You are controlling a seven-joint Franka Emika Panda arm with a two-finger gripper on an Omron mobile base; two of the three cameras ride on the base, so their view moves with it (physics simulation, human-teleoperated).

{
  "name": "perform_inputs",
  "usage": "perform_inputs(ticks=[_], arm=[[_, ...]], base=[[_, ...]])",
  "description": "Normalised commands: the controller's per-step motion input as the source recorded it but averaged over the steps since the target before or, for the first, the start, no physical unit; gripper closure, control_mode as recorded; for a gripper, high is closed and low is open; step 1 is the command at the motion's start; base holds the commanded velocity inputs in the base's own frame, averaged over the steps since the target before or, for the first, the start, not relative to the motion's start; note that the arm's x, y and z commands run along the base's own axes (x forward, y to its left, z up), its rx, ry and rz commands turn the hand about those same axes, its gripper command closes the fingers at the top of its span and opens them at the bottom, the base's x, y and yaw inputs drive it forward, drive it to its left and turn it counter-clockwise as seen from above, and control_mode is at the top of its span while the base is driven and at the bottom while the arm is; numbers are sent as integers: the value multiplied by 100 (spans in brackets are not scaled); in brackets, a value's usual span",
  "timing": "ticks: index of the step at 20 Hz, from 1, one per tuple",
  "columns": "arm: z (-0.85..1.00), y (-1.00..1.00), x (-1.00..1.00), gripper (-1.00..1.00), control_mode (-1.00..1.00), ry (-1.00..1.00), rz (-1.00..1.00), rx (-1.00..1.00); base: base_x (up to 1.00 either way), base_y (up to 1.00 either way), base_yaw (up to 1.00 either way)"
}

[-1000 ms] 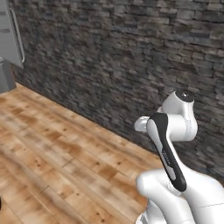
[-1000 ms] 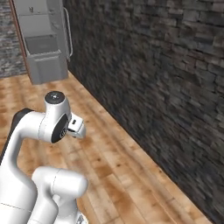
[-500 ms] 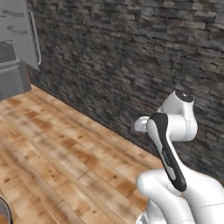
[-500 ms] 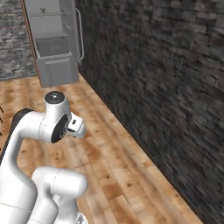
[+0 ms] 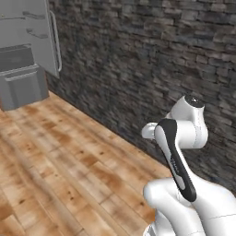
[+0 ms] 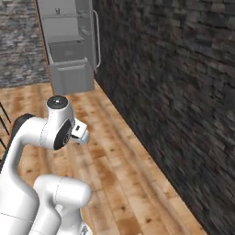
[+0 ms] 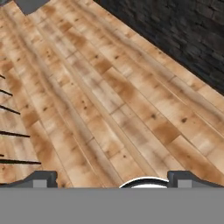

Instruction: Pick the egg and butter from the fridge and place them by the bowl for mixing.

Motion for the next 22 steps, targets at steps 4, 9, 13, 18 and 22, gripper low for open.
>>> perform_inputs(ticks=[4, 9, 13, 18, 22], arm=[[0, 0, 0, -100, 100, 0, 0, 0], [0, 0, 0, -100, 100, 0, 0, 0], [0, 0, 0, -100, 100, 0, 0, 0], [0, 0, 0, -100, 100, 0, 0, 0], [0, 0, 0, -100, 100, 0, 0, 0]], base=[[85, 10, 14], [87, 11, 14], [85, 9, 18], [84, 8, 20], [83, 9, 20]])
